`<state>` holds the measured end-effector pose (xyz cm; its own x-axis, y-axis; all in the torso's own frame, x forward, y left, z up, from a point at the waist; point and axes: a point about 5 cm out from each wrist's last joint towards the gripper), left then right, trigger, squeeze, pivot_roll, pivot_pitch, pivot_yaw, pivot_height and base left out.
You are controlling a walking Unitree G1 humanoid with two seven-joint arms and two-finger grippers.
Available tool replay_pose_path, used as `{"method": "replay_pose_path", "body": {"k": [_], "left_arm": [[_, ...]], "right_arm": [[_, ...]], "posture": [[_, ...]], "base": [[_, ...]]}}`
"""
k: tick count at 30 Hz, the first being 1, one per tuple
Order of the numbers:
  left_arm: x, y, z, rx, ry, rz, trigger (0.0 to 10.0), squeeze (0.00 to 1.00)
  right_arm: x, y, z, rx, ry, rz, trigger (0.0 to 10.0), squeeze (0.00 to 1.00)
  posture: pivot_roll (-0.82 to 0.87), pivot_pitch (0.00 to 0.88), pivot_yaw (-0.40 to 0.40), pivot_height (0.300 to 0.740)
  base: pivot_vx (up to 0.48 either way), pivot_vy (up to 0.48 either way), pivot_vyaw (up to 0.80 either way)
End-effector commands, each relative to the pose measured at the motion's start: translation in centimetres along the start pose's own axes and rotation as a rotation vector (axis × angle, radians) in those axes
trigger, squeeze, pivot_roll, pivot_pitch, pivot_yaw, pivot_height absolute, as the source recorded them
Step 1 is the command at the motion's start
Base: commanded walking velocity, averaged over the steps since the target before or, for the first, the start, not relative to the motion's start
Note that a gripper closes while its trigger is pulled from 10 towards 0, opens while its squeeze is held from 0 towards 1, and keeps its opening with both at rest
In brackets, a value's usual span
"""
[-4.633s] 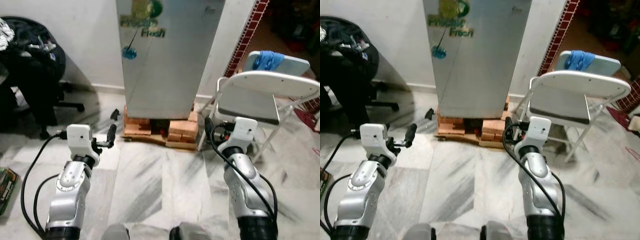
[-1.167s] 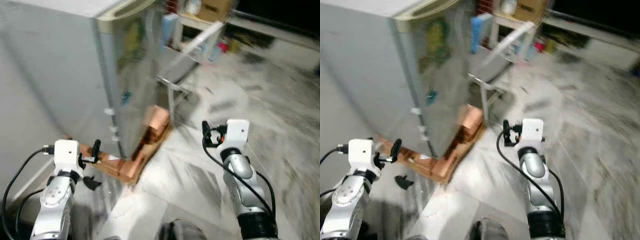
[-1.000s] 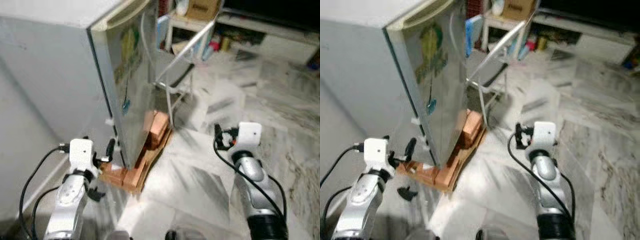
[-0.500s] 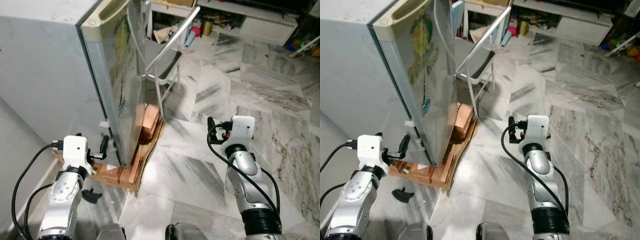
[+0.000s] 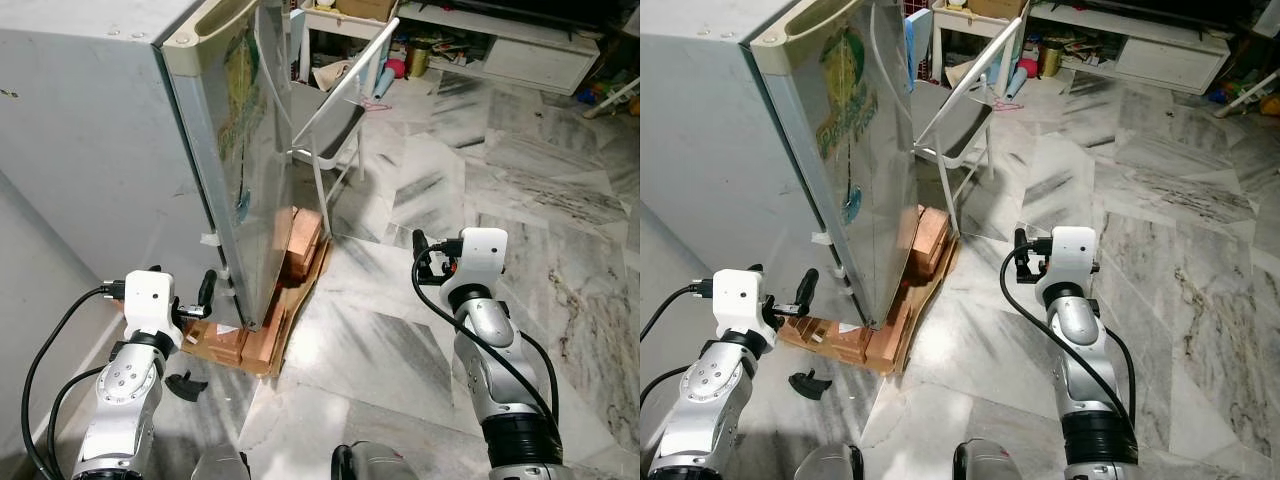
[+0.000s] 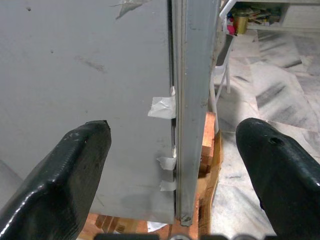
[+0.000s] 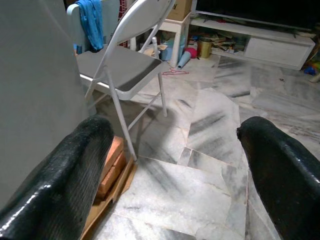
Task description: Restocking fridge
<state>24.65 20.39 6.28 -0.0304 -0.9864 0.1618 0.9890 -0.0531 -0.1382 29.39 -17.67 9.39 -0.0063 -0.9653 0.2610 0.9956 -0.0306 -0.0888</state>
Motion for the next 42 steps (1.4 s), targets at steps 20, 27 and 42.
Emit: {"method": "replay_pose_path", "body": {"k": [20,27,42], "left_arm": [[-0.11,-0.04,0.33,0.011,0.017,0.005,10.0,0.0],[-0.11,-0.04,0.33,0.011,0.017,0.005,10.0,0.0],[-0.11,-0.04,0.33,0.011,0.017,0.005,10.0,0.0]], "right_arm": [[0.16,0.1,0.41,0.012,-0.012,-0.006,10.0,0.0],[0.16,0.1,0.41,0.012,-0.012,-0.006,10.0,0.0],[0.16,0.1,0.41,0.012,-0.012,-0.006,10.0,0.0]], "posture": [[0.01,0.095,-0.043,0.74],[0.01,0.095,-0.043,0.74],[0.01,0.095,-0.043,0.74]], "base": [[0.0,0.0,0.0],[0.0,0.0,0.0],[0.0,0.0,0.0]]}}
Point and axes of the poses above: a point about 5 cm out from each wrist's last joint towards the gripper, its own y axis pointing out of the wrist towards the gripper, its own z axis along the axis of the wrist's last joint, x = y × z, and after that the axes turned 14 degrees about -y, right-handed
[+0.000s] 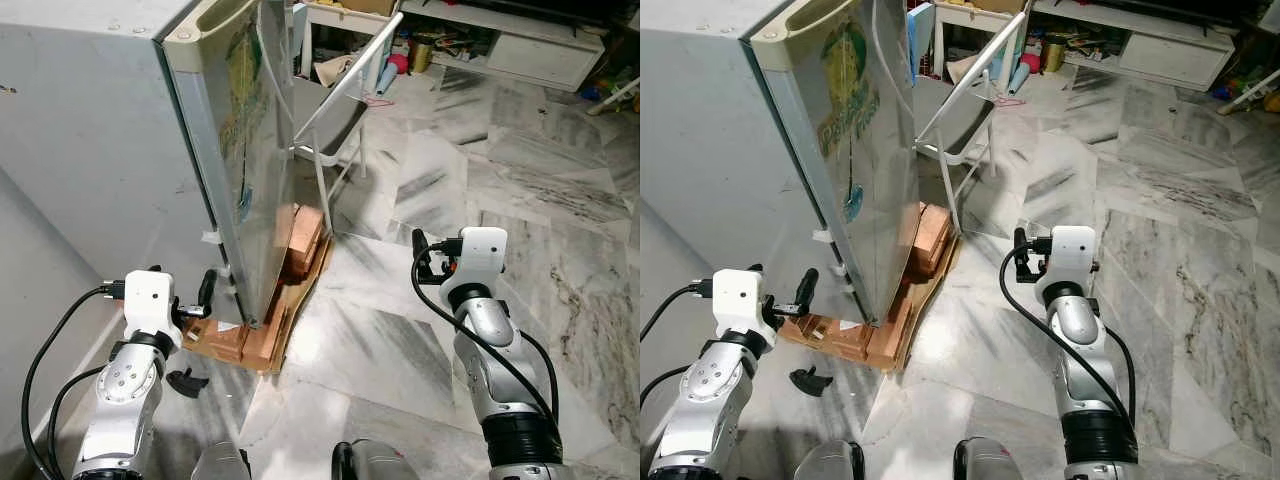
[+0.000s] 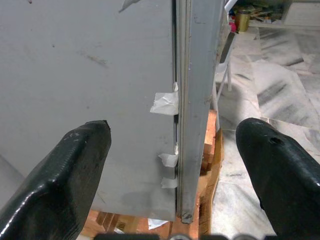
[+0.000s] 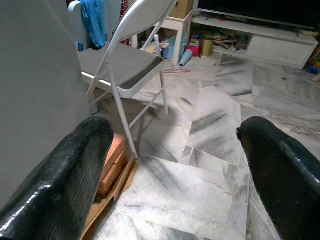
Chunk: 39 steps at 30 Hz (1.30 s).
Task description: Restocking fridge
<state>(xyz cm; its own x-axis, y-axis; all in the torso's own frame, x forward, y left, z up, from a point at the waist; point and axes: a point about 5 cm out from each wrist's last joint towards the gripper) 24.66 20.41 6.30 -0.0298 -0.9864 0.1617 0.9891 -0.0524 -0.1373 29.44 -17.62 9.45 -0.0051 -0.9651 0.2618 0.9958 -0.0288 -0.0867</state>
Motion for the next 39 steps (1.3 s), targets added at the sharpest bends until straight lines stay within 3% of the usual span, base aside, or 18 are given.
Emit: {"method": "replay_pose_path", "body": {"k": [1,4,5,8,27,39], "left_arm": [[-0.1,0.0,0.3,0.01,0.017,0.004,10.0,0.0],[-0.1,0.0,0.3,0.01,0.017,0.004,10.0,0.0],[0.2,0.1,0.5,0.029,0.003,-0.012,10.0,0.0],[0.8,0.2,0.7,0.056,-0.02,-0.041,10.0,0.0],[1.1,0.2,0.6,0.06,-0.028,-0.061,10.0,0.0],[1.2,0.3,0.6,0.063,-0.029,-0.062,10.0,0.0]], "right_arm": [[0.2,0.1,0.3,0.009,-0.011,-0.007,10.0,0.0],[0.2,0.1,0.3,0.009,-0.011,-0.007,10.0,0.0],[-0.4,0.0,-0.3,-0.017,-0.011,0.011,10.0,0.0],[-1.0,-0.2,-1.5,-0.067,0.016,0.028,10.0,0.0],[-0.9,-0.4,-1.6,-0.06,0.011,0.024,10.0,0.0],[-0.9,-0.3,-1.5,-0.054,0.005,0.023,10.0,0.0]], "posture": [[0.01,0.095,-0.043,0.74],[0.01,0.095,-0.043,0.74],[0.01,0.063,-0.078,0.74],[0.01,0.063,-0.078,0.74],[0.01,0.072,-0.078,0.74],[0.01,0.075,-0.079,0.74]], "base": [[0.0,0.0,0.0],[0.0,0.0,0.0],[0.0,0.0,-0.77],[0.0,0.0,-0.77],[0.0,0.0,-0.76],[0.0,0.276,-0.04]]}}
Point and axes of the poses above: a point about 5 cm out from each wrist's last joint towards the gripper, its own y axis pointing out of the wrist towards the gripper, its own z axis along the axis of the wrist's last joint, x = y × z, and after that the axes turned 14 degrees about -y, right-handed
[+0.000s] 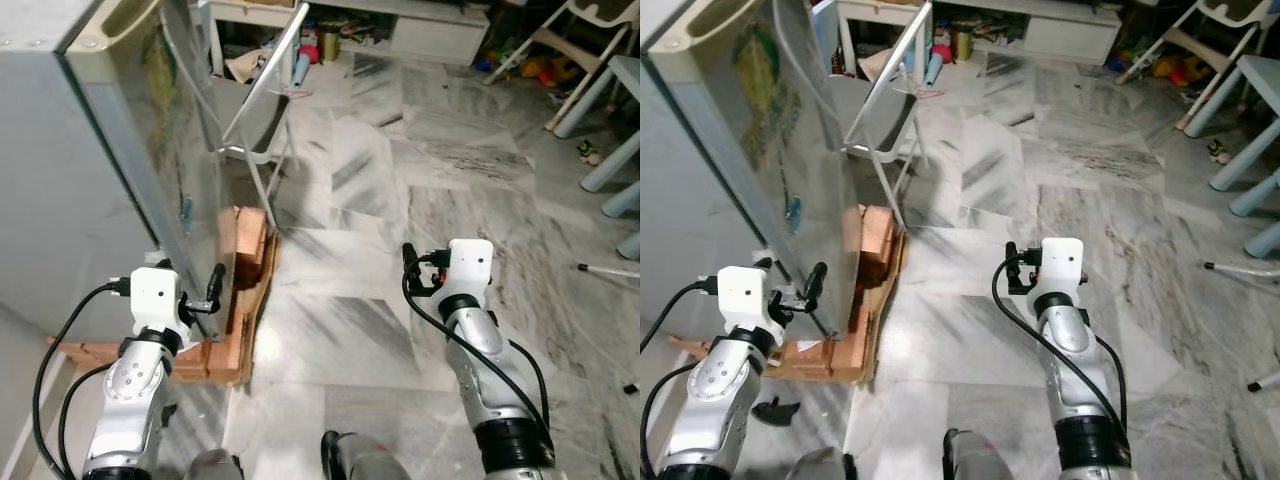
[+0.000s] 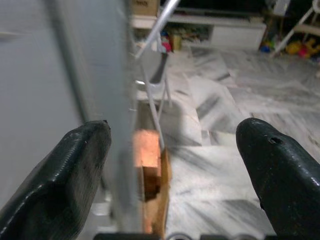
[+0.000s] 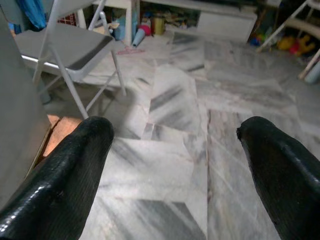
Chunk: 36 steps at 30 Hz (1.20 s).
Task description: Restocking fridge
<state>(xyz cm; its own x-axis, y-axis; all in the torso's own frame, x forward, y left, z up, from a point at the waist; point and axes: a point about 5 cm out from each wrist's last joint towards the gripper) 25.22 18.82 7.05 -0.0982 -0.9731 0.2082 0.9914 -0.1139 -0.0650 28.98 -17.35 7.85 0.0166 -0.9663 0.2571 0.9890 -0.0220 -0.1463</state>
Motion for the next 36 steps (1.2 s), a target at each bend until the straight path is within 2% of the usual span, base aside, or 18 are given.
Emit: {"method": "replay_pose_path", "body": {"k": [1,23,25,29,31,36], "left_arm": [[-0.4,-0.3,0.1,0.002,0.012,0.011,10.0,0.0],[-0.2,-0.2,0.3,0.016,0.017,0.01,10.0,0.0],[-0.2,-0.1,0.2,0.011,0.018,0.026,10.0,0.0],[-0.2,0.5,0.2,0.009,-0.007,0.04,10.0,0.0],[-0.4,1.6,0.6,0.016,-0.005,0.043,10.0,0.0],[-1.1,2.8,1.4,0.036,-0.006,0.073,10.0,0.0]], "right_arm": [[-0.2,0.0,0.0,0.002,0.002,0.001,10.0,0.0],[-0.4,0.0,-0.1,-0.006,0.011,0.001,10.0,0.0],[-0.4,0.0,-0.3,-0.021,0.018,0.001,10.0,0.0],[-0.3,0.1,-0.2,-0.01,0.01,0.0,10.0,0.0],[-0.5,0.1,0.0,-0.001,0.002,0.007,10.0,0.0],[-0.3,0.1,0.3,0.01,-0.007,0.004,10.0,0.0]], "posture": [[0.01,0.075,-0.078,0.74],[0.01,0.081,-0.076,0.74],[0.01,0.081,-0.076,0.74],[0.01,0.085,-0.085,0.74],[0.01,0.085,-0.084,0.74],[0.0,0.09,-0.083,0.74]], "base": [[0.0,0.319,0.0],[0.0,0.0,-0.07],[0.0,0.0,-0.8],[0.0,0.0,-0.72],[0.0,0.0,0.0],[0.0,0.0,0.0]]}}
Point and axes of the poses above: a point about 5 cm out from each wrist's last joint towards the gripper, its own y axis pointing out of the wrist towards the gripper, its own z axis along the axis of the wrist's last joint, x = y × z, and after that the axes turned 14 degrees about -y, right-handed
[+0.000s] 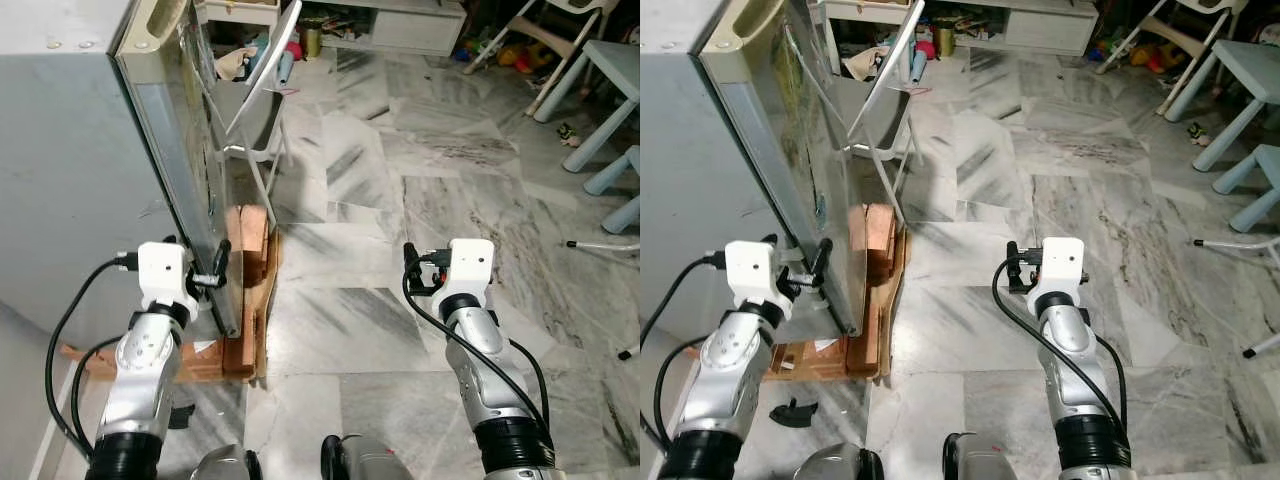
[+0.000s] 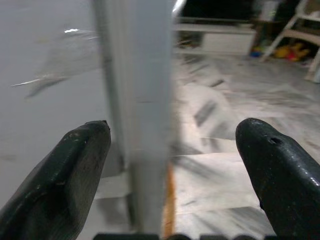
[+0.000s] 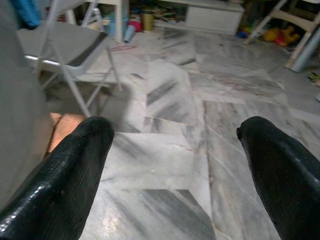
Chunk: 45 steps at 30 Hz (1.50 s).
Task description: Restocking fridge
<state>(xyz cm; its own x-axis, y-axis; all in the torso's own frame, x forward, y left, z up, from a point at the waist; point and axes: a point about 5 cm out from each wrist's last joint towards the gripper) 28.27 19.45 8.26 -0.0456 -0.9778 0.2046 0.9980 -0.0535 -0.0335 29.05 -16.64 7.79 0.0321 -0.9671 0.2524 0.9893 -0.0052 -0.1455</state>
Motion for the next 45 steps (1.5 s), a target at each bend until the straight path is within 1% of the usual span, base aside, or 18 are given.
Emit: {"method": "replay_pose_path", "body": {"k": [1,4,6,7,10,15,16,19,25,26,31,34,37,39,41,43,44,45], "left_arm": [[-0.6,0.2,0.0,-0.005,-0.009,0.024,10.0,0.0],[-0.8,0.7,0.3,-0.002,-0.011,0.03,10.0,0.0],[-0.9,1.5,0.6,-0.003,-0.023,0.014,10.0,0.0],[-0.9,1.5,0.6,-0.003,-0.023,0.014,10.0,0.0],[-0.5,2.3,0.7,-0.008,-0.036,-0.007,10.0,0.0],[0.0,2.7,0.8,-0.01,-0.041,-0.032,10.0,0.0],[0.5,3.0,0.8,-0.015,-0.052,-0.053,10.0,0.0],[1.1,3.1,0.6,-0.028,-0.058,-0.084,10.0,0.0],[1.5,3.2,0.2,-0.041,-0.053,-0.106,10.0,0.0],[1.7,3.5,0.2,-0.039,-0.052,-0.111,10.0,0.0],[2.3,4.6,0.7,-0.026,-0.046,-0.118,10.0,0.0],[2.8,5.7,1.3,-0.008,-0.027,-0.084,10.0,0.0],[2.8,6.0,1.5,-0.001,-0.019,-0.065,10.0,0.0],[2.5,6.5,1.8,0.009,0.006,-0.021,10.0,0.0],[2.6,6.7,2.0,0.01,-0.025,-0.026,10.0,0.0],[3.3,7.1,2.5,0.023,-0.021,-0.059,10.0,0.0],[3.3,7.1,2.5,0.023,-0.021,-0.059,10.0,0.0],[4.7,7.7,3.3,0.044,-0.016,-0.11,10.0,0.0]], "right_arm": [[0.5,0.0,0.1,0.004,-0.011,-0.016,10.0,0.0],[0.7,0.0,0.1,0.003,-0.014,-0.02,10.0,0.0],[0.8,-0.2,0.0,-0.002,-0.021,-0.018,10.0,0.0],[0.8,-0.2,0.0,-0.002,-0.021,-0.018,10.0,0.0],[0.9,-0.3,-0.4,-0.018,-0.034,-0.013,10.0,0.0],[1.2,-0.4,-0.6,-0.031,-0.049,-0.016,10.0,0.0],[1.3,-0.4,-0.7,-0.034,-0.053,-0.019,10.0,0.0],[1.4,-0.4,-0.7,-0.036,-0.053,-0.021,10.0,0.0],[1.2,-0.5,-0.9,-0.044,-0.056,-0.019,10.0,0.0],[1.2,-0.5,-0.9,-0.048,-0.058,-0.016,10.0,0.0],[1.3,-0.4,-0.9,-0.051,-0.066,-0.015,10.0,0.0],[1.4,-0.4,-0.9,-0.048,-0.071,-0.018,10.0,0.0],[1.5,-0.6,-0.9,-0.048,-0.072,-0.02,10.0,0.0],[1.9,-1.0,-1.3,-0.053,-0.092,-0.022,10.0,0.0],[2.4,-1.5,-1.7,-0.064,-0.096,-0.02,10.0,0.0],[3.3,-2.2,-2.5,-0.087,-0.113,-0.016,10.0,0.0],[3.3,-2.2,-2.5,-0.087,-0.113,-0.016,10.0,0.0],[4.4,-3.2,-3.7,-0.124,-0.143,-0.008,10.0,0.0]], "posture": [[0.0,0.093,-0.083,0.74],[-0.01,0.094,-0.083,0.74],[-0.01,0.1,-0.087,0.74],[-0.01,0.1,-0.087,0.74],[-0.01,0.102,-0.088,0.74],[-0.02,0.107,-0.09,0.74],[-0.02,0.108,-0.089,0.74],[-0.02,0.108,-0.089,0.74],[-0.02,0.11,-0.085,0.74],[-0.02,0.111,-0.086,0.74],[-0.02,0.109,-0.089,0.74],[-0.03,0.107,-0.087,0.74],[-0.03,0.106,-0.083,0.74],[-0.03,0.106,-0.083,0.74],[-0.03,0.106,-0.081,0.74],[-0.02,0.106,-0.083,0.74],[-0.02,0.106,-0.083,0.74],[-0.02,0.104,-0.087,0.74]], "base": [[0.0,0.0,0.0],[0.0,0.0,0.0],[0.0,0.0,0.0],[0.0,0.0,0.0],[0.0,0.0,0.0],[0.0,0.0,0.0],[0.0,0.0,0.0],[0.0,0.0,0.0],[0.0,0.0,0.0],[0.0,0.0,0.0],[0.0,0.0,0.0],[0.0,0.0,0.0],[0.0,0.0,0.0],[0.0,0.0,0.0],[0.0,0.0,0.0],[0.0,0.0,0.0],[0.0,0.0,0.0],[0.0,0.0,0.0]]}}
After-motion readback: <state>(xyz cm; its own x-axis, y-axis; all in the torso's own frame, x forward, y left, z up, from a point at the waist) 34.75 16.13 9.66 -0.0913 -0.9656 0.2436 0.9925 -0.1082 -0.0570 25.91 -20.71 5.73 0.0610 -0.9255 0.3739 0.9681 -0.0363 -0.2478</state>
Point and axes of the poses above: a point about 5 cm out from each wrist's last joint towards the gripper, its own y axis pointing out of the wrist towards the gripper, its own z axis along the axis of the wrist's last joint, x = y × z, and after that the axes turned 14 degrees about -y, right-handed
